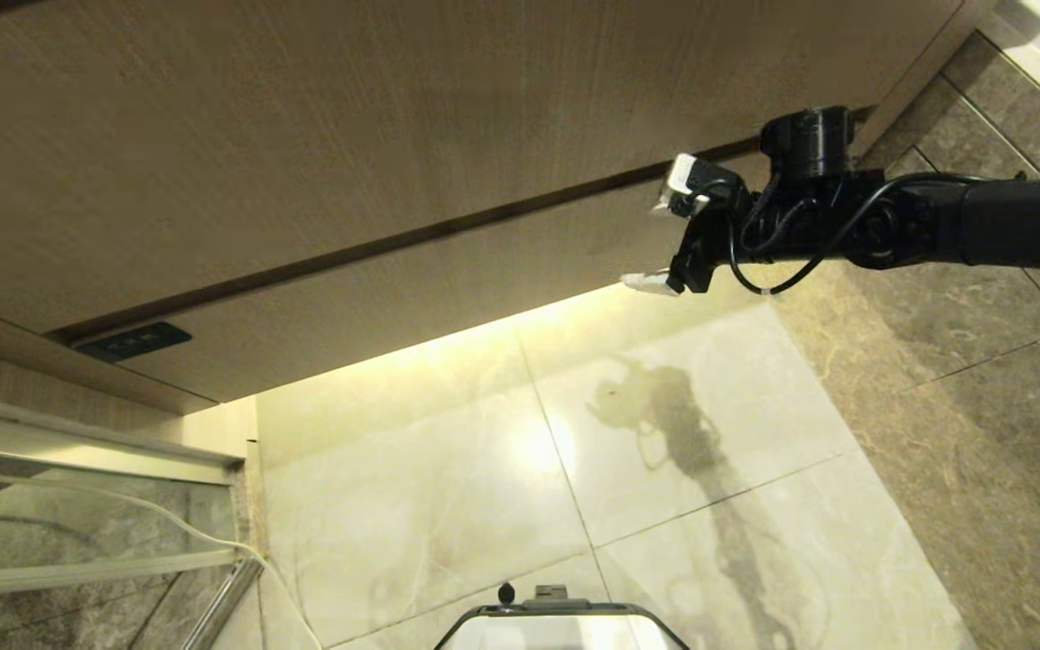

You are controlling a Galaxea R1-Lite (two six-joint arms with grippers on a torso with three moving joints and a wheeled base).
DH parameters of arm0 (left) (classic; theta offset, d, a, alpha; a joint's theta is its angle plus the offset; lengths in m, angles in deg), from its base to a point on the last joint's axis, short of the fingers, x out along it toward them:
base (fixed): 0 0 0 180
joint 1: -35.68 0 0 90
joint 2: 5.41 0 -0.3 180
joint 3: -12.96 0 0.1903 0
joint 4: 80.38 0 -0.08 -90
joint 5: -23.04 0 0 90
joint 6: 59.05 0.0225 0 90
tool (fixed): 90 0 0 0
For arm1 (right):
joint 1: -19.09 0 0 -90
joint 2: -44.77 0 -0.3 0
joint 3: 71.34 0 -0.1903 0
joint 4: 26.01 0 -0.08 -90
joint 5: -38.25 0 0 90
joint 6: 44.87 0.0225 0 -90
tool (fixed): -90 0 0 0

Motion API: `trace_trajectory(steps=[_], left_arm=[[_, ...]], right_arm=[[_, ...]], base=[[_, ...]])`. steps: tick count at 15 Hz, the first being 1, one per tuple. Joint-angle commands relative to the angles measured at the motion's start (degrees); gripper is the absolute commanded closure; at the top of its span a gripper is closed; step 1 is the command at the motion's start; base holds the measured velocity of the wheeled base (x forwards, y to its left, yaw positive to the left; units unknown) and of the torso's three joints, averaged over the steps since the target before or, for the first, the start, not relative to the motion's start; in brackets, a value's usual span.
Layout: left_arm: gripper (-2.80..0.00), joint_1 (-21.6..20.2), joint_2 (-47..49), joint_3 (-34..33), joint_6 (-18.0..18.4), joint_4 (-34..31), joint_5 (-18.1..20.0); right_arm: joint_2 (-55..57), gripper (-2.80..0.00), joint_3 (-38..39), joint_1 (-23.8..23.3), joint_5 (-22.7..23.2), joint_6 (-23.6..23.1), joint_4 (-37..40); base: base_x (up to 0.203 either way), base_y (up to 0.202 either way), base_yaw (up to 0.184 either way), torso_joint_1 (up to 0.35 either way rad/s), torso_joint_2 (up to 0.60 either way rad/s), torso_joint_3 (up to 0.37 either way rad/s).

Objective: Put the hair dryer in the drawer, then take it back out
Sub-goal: Pull open the drawer

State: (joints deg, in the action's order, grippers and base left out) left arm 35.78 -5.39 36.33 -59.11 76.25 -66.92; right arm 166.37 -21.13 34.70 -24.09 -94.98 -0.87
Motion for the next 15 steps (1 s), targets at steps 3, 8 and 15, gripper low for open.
trace_trajectory(steps=[3, 8, 15], left_arm=[[0.0, -0.01, -0.02, -0.03, -0.03, -0.06, 0.0], [0.0, -0.01, -0.02, 0.0, -0.03, 0.0, -0.03], [0.0, -0.01, -0.02, -0.09, -0.03, 0.0, -0.03]], right_arm=[[-1.72, -2.8, 0.2, -0.06, 3.01, -3.64, -4.23], [2.06, -2.8, -0.53, -0.11, 7.57, -5.77, -9.6], [5.11, -2.8, -1.15, -0.15, 9.43, -6.75, -12.19]], base=[[0.0, 0.0, 0.0, 0.0, 0.0, 0.0], [0.0, 0.0, 0.0, 0.0, 0.0, 0.0], [0.0, 0.0, 0.0, 0.0, 0.0, 0.0]])
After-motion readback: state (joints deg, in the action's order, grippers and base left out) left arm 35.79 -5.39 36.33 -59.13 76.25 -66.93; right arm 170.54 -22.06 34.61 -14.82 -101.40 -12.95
